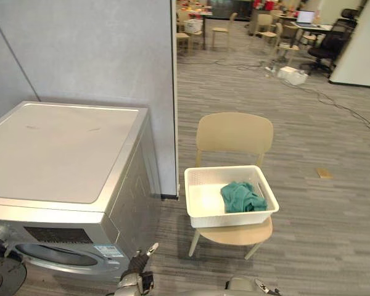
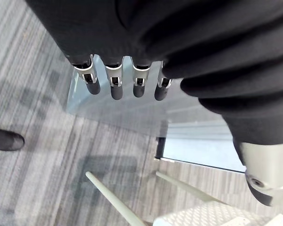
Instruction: Pick up the laundry basket with both hands and put the clothes into the washing machine.
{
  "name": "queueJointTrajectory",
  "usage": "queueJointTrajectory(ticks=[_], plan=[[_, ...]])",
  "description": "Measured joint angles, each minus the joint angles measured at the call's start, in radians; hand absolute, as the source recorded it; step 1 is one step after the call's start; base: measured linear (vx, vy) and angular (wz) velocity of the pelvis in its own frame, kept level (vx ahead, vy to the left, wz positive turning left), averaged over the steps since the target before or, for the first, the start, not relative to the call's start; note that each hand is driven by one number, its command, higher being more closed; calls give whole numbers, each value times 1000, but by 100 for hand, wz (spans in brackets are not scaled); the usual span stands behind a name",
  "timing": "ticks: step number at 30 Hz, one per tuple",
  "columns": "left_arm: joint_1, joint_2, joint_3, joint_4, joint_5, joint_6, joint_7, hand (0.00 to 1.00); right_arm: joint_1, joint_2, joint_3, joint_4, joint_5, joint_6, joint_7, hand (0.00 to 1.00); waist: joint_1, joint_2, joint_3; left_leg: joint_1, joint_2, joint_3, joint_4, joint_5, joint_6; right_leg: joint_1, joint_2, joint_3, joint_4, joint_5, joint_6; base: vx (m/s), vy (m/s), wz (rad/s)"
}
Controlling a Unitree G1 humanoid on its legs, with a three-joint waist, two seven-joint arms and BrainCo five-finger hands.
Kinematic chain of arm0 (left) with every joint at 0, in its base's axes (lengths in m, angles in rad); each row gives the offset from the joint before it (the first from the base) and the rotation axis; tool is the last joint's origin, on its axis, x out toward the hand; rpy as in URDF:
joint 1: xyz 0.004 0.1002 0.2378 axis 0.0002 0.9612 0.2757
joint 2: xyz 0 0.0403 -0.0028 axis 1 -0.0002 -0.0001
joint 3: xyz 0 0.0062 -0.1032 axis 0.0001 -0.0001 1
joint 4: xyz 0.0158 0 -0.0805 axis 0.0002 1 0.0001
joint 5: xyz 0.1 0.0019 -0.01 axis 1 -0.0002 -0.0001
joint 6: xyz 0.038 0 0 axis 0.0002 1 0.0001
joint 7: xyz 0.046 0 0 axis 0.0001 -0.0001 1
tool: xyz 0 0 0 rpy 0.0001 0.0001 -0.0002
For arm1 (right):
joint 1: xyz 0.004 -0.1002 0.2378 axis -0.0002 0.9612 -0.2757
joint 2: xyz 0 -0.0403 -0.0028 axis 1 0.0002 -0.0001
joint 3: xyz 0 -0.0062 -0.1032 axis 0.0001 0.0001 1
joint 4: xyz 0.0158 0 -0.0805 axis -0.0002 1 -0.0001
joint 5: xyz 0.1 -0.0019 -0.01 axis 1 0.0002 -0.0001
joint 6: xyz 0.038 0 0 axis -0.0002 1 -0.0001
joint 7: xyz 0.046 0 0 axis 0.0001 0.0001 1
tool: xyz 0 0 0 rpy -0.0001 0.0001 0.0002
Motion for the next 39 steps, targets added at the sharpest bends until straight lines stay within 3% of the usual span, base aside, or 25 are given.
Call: queueJointTrajectory(ticks=[2, 3, 4, 7, 10, 13, 17, 18, 23, 27, 30, 34, 39], plan=[[-1, -1, -11, 1, 32, -2, -2, 0, -5, 1, 19, 33, 0, 4, -2, 0, 0, -17, -3, -9, 30, -59, 22, -37, -53, 63, 15, 45, -267, 86, -7, 165, -412, 80], [-1, 5, -9, 5, 52, -2, -4, 0, -4, 4, 42, 53, 2, 7, -2, 0, 0, -39, -4, -23, 38, -87, 39, -63, -88, 98, 15, 59, -344, 135, 27, 131, -516, 73], [3, 10, -6, 18, 70, -1, -6, 0, -13, -9, 67, 70, 2, 11, -1, 0, 2, -40, -10, -29, 70, -107, 46, -83, -110, 131, 39, 46, -387, 71, 62, 111, -521, 57], [9, -32, 22, 25, 88, 1, -12, 0, -30, -67, 113, 68, 2, 10, -3, 0, -3, 33, -14, -41, 168, -116, 24, -45, -170, 140, 115, -65, -377, 37, 17, 115, -410, 60], [17, -40, 89, 23, 88, -1, -24, 0, -48, -89, 180, 69, 1, 11, -3, 0, 0, 33, -13, -12, 200, -88, -17, 11, -200, 158, 128, -103, -335, -12, -1, 53, -252, 51], [31, -42, 162, 23, 86, -1, -22, 0, -115, -92, 224, 34, 3, 10, -3, 0, 1, 51, -27, -12, 251, -64, -24, 32, -224, 164, 173, -127, -340, -29, -30, 10, -192, 9], [39, -32, 170, 16, 72, -1, -7, 0, -82, -10, 191, -276, 80, -5, -29, 0, -2, 59, -34, -96, 289, -76, 38, 55, -222, 162, 210, -181, -366, -30, -53, -19, -147, 36], [46, -27, 169, -4, 63, -1, 2, 0, -52, 16, 160, -402, 72, -8, -58, 0, -3, 54, -33, -139, 284, -75, 90, 70, -197, 171, 210, -202, -379, -23, -67, -14, -102, 48], [91, -17, 156, -69, 67, -3, 24, 0, 10, 36, -2, -736, 67, -64, -153, 0, -2, 39, -18, -198, 277, 12, 248, 101, -148, 251, 205, -246, -412, -24, -74, -18, -106, 36], [124, -20, 154, -93, 68, -2, 64, 0, 9, 29, -83, -950, 50, -110, -288, 0, -6, 39, -20, -176, 266, 121, 166, 103, -135, 248, 190, -245, -429, -24, -74, -20, -1, 11], [144, -30, 159, -93, 70, 2, 85, 0, 0, 42, -94, -1076, -23, -133, -360, 0, -5, 68, -27, -121, 260, 152, 22, 86, -165, 210, 192, -211, -431, 1, -64, 45, 108, -5], [136, -29, 154, -94, 131, 2, 82, 0, -12, 49, -15, -1151, -91, -136, -370, 0, -2, 60, -27, -106, 228, 188, 11, 74, -168, 214, 172, -176, -466, 41, -41, 32, 123, -22], [125, -19, 75, -95, 186, 0, 82, 0, -46, 27, 87, -1188, -169, -139, -318, 0, 2, 63, -27, -107, 198, 208, -4, 68, -159, 216, 153, -152, -522, 81, -17, 2, 85, -10]])
